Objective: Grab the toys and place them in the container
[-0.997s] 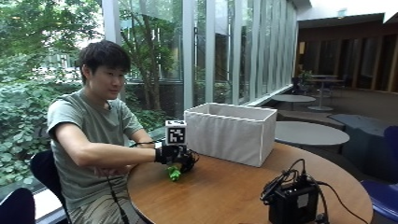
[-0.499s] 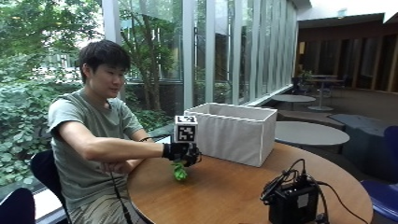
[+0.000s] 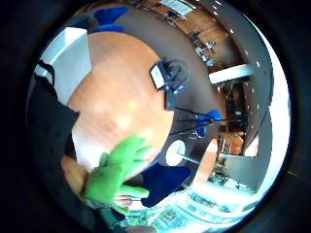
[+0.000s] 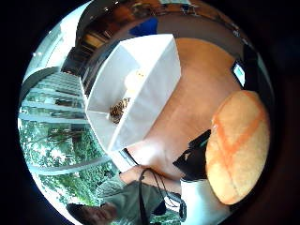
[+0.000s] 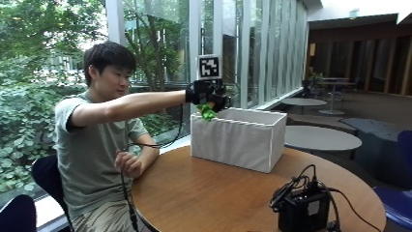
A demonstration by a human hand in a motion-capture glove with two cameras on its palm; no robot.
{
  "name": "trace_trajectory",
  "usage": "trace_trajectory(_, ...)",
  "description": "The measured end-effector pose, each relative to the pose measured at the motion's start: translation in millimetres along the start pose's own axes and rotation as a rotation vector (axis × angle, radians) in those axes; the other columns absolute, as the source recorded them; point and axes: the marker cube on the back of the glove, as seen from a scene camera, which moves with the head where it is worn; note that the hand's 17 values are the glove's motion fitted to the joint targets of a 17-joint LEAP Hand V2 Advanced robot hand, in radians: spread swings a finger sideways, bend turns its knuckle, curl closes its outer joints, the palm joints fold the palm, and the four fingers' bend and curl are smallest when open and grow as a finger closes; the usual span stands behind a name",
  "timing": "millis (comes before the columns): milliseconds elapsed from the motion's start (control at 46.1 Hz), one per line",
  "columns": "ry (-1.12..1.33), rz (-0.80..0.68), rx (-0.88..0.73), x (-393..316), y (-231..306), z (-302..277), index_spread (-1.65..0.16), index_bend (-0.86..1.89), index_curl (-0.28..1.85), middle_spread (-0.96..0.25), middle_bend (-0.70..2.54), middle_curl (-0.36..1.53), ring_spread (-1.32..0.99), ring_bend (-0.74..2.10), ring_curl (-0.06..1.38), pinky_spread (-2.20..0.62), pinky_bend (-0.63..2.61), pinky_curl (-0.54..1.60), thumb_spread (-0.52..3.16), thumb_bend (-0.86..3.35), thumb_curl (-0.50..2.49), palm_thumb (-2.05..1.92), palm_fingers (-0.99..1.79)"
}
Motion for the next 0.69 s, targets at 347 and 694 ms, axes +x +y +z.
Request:
trace_trajectory(347, 0.15, -0.074, 0.073, -68.7, -52.9, -74.1, -0.35, 0.75, 0.77, -0.27, 0.96, 0.93, -0.37, 1.27, 0.69, -0.37, 1.07, 0.51, 0.62, 0.06, 0.94, 0.59, 1.01)
trace_trajectory(694, 0.025, -0.098, 0.023, -210.6, -120.0, -65.0, -0.36, 0.7, 0.9, -0.26, 0.96, 0.95, -0.37, 1.29, 0.69, -0.37, 1.08, 0.52, 0.59, 0.03, 1.03, 0.6, 0.99)
